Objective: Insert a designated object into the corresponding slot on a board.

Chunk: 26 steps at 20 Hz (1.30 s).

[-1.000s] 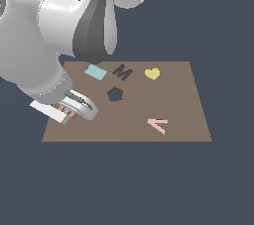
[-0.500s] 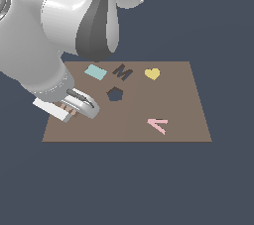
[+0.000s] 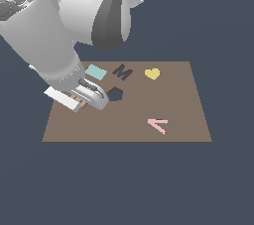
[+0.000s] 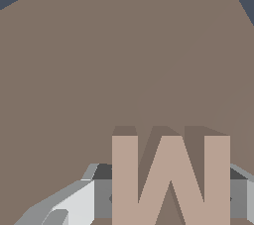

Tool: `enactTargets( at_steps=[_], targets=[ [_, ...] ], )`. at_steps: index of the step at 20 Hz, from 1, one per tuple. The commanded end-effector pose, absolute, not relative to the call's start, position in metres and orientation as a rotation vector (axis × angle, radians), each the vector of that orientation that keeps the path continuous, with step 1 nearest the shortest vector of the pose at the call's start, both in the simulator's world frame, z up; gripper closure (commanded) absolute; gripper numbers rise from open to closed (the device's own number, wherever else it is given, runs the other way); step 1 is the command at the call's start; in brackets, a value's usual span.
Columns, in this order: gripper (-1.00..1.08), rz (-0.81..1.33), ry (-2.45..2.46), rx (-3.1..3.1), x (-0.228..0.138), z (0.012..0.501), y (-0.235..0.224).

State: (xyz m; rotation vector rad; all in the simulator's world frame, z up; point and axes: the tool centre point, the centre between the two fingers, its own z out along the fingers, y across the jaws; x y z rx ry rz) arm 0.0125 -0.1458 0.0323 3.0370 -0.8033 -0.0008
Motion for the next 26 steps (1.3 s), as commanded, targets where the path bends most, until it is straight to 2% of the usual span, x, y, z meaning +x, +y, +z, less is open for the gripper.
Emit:
enactTargets(
  at_steps=[1,15,26],
  targets=[
    [1.08,0.0,-0.826,3.031,0.002,0.033,-0.136],
    [1.08,-0.001,-0.998,2.978,-0.073,0.038,-0.056],
    [1.08,-0.002,-1.071,2.953,-0.099,0.04,-0.017]
  ],
)
